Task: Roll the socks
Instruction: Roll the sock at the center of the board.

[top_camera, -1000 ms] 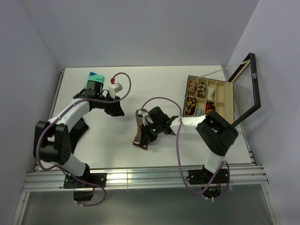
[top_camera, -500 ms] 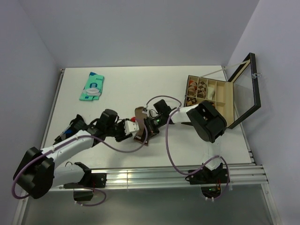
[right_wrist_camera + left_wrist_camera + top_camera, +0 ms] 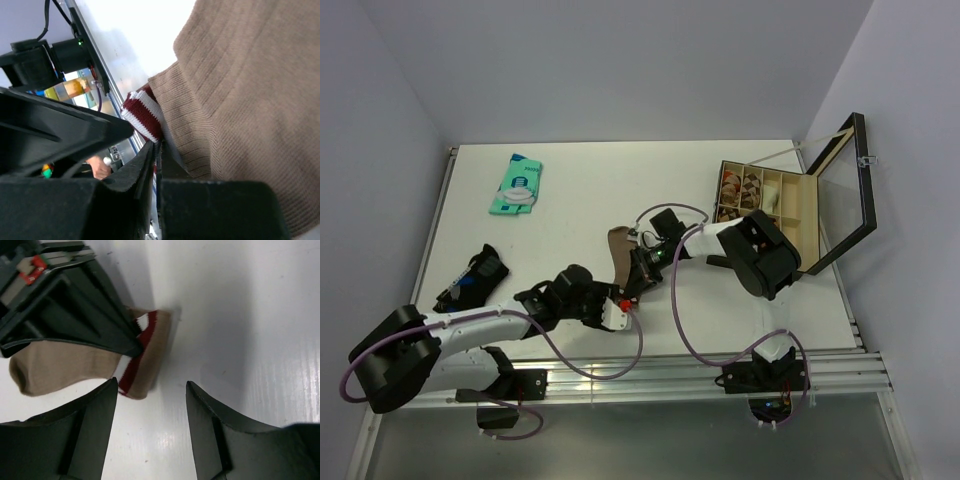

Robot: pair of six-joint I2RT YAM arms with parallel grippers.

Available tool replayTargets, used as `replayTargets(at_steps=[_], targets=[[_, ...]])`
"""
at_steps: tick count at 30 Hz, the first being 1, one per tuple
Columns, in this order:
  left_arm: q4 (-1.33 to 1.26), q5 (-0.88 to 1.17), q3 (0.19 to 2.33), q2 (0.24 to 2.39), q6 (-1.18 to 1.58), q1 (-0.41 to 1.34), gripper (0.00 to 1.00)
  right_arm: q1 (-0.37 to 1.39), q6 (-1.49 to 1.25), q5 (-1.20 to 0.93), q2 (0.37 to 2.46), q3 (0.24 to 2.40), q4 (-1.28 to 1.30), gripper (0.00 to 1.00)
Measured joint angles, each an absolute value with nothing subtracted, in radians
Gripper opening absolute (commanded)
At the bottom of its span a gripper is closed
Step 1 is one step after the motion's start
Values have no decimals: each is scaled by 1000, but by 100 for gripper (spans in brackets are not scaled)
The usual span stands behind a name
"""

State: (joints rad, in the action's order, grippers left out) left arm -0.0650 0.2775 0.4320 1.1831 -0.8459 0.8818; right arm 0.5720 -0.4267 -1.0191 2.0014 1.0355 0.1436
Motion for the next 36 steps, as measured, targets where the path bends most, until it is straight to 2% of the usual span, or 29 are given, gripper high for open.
replayTargets(at_steps=[8,27,30,33,34,36], targets=[[-163,228,425,1290,-853,933,56,558,-422,-1019,2002,1036,160,4],[-306,159,471,1441,-878,937,53,540,-381,-1023,2002,1038,188,2],[-299,159,509,1481,-879,937,47,538,-376,-1023,2002,1038,190,2],[-258,160,535,1496,-879,937,36,532,-377,-1023,2001,1038,194,3],[-232,162,549,1500,-879,937,28,531,-377,-1022,2001,1038,194,4],[-178,164,580,1510,-879,937,22,530,-377,-1018,1999,1038,196,5]])
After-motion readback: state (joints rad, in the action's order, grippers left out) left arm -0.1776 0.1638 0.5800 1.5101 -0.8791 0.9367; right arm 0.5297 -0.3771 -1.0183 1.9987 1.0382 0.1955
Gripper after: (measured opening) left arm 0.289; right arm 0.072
